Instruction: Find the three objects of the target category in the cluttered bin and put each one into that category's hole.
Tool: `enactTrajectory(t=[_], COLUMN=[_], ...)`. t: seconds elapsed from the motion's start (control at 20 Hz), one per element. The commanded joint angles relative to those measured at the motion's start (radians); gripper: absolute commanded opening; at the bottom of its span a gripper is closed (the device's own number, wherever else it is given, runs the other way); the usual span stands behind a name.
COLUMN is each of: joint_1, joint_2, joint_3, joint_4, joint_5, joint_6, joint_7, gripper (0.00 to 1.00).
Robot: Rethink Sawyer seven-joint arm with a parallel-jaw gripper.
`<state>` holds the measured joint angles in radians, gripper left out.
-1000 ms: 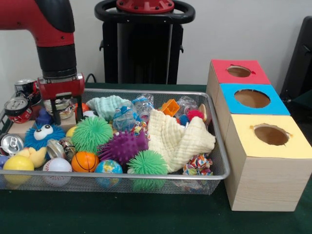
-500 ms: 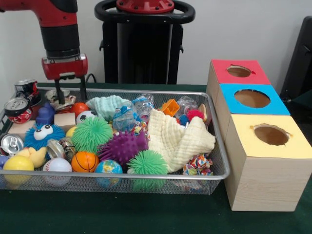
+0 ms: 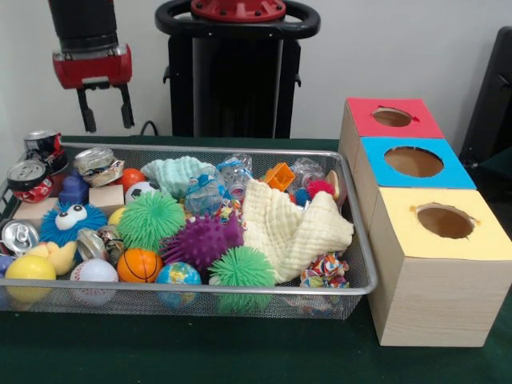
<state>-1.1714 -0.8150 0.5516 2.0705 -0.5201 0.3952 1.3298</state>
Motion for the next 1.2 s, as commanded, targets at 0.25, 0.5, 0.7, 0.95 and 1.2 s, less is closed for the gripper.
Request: enactTrajectory(t=[0.25,0.5,0.7,0.95,1.2], joint_1=[0.015,0.075,0.128,0.155,0.124], joint_2=[-0.009,0.079,0.103,0.198,0.273], joint_3=[0.070,-0.041,-0.099,-0.138,-0.150], joint_4=[-0.026,-0.082,-0.118,-0.169,-0.169], joint_5=[-0.005,-0.140,-0.186,-0.225,-0.259], joint_6=[0.101,0.030,0.014,-0.048,-0.114], joint_7=[-0.042,0.013,0.075,0.106,0.084], gripper=[1.00,1.00,1.00,1.00,1.00])
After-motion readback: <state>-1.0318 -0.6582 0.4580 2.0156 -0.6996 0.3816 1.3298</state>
